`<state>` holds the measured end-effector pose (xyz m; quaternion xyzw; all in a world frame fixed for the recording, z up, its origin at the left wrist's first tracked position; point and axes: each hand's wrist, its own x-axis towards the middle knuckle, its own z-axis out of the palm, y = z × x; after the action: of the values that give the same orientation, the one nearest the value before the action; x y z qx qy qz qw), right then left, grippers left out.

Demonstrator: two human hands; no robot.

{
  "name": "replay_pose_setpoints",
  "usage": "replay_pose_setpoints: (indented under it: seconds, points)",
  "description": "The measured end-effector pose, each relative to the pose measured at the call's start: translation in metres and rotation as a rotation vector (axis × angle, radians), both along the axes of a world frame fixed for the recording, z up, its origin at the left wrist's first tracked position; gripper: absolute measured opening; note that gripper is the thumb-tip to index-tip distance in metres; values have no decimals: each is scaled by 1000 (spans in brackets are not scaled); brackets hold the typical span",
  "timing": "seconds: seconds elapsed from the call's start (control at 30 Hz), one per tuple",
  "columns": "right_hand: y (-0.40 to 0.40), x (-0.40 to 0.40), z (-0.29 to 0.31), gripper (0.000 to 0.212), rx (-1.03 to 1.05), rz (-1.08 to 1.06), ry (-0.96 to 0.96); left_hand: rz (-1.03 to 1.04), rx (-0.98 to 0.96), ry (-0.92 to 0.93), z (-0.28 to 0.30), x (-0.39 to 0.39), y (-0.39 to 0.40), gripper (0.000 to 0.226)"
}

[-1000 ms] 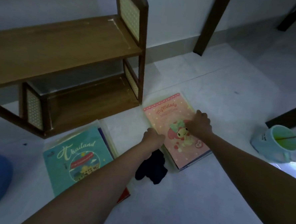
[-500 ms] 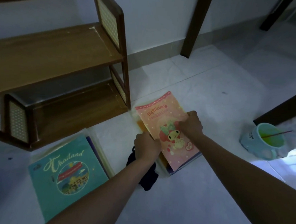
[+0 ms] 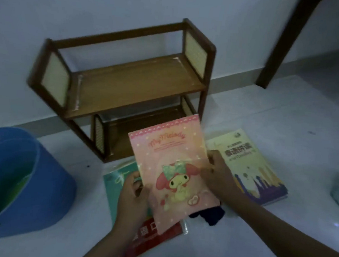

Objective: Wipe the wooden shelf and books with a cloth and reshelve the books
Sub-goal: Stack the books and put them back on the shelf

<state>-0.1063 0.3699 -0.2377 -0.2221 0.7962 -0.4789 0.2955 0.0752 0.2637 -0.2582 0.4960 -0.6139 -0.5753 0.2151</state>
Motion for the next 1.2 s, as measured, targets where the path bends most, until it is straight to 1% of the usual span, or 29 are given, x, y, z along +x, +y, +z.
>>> replay_pose_setpoints:
  seconds: [0.1, 0.17, 0.23, 0.3, 0.37, 0.4, 0.43, 0.47, 0.5, 0.53, 0.57, 0.63, 0.67, 0.7, 0.73, 0.77, 0.83, 0.87, 0.9, 0.97, 1.0, 1.07, 1.13, 1.2]
  points:
    - [-35, 35, -15, 20, 109, 224, -53, 156, 162, -70, -18, 47, -20, 22]
    - [-50, 52, -37, 18, 188, 297, -85, 215, 272, -125, -35, 68, -29, 21]
    - [-61, 63, -62, 21, 284, 334, -44, 213, 291, -200, -51, 79, -33, 22]
    - [-69, 69, -89, 24, 404, 375, 45, 197, 234, -282, -63, 87, -37, 26]
    - [-71, 69, -110, 31, 498, 390, 95, 161, 91, -408, -74, 89, -43, 27]
    - [-71, 69, -117, 37, 503, 375, 85, 151, 23, -468, -79, 91, -46, 23]
    - [-71, 69, -121, 47, 471, 342, 36, 143, -7, -511, -84, 92, -48, 28]
    - [-72, 69, -124, 58, 427, 296, -62, 143, 48, -496, -85, 91, -49, 34]
    - [-75, 68, -124, 69, 392, 251, -177, 136, 152, -431, -86, 90, -50, 32]
    - [-78, 65, -124, 73, 379, 214, -294, 113, 260, -362, -84, 89, -51, 28]
    - [-82, 59, -123, 69, 388, 200, -383, 104, 349, -291, -81, 89, -53, 24]
    - [-89, 52, -114, 46, 430, 263, -493, 119, 489, -200, -76, 89, -62, 24]
    - [-90, 51, -109, 42, 432, 306, -524, 125, 549, -162, -72, 90, -66, 24]
    - [-91, 51, -101, 43, 402, 351, -532, 108, 594, -131, -67, 90, -69, 23]
    - [-90, 51, -94, 46, 331, 393, -534, 51, 597, -105, -62, 91, -69, 25]
    - [-87, 51, -85, 53, 239, 421, -531, -14, 567, -63, -54, 91, -66, 29]
    - [-77, 47, -58, 72, 85, 448, -494, -119, 441, 62, -39, 90, -58, 42]
    - [-71, 44, -45, 75, 5, 472, -456, -146, 342, 94, -31, 92, -55, 48]
    - [-66, 43, -32, 71, -86, 498, -418, -159, 230, 104, -24, 93, -54, 53]
    - [-56, 44, -5, 58, -253, 509, -386, -171, 5, 68, -7, 93, -55, 52]
    - [-53, 46, 4, 52, -288, 497, -357, -183, -93, 45, 1, 91, -55, 48]
    - [-48, 49, 6, 45, -302, 449, -255, -234, -207, 49, 15, 84, -56, 40]
    - [-43, 49, -4, 51, -244, 366, -176, -295, -236, 70, 19, 78, -57, 32]
    - [-38, 50, -17, 51, -176, 322, -128, -329, -215, 47, 12, 76, -60, 32]
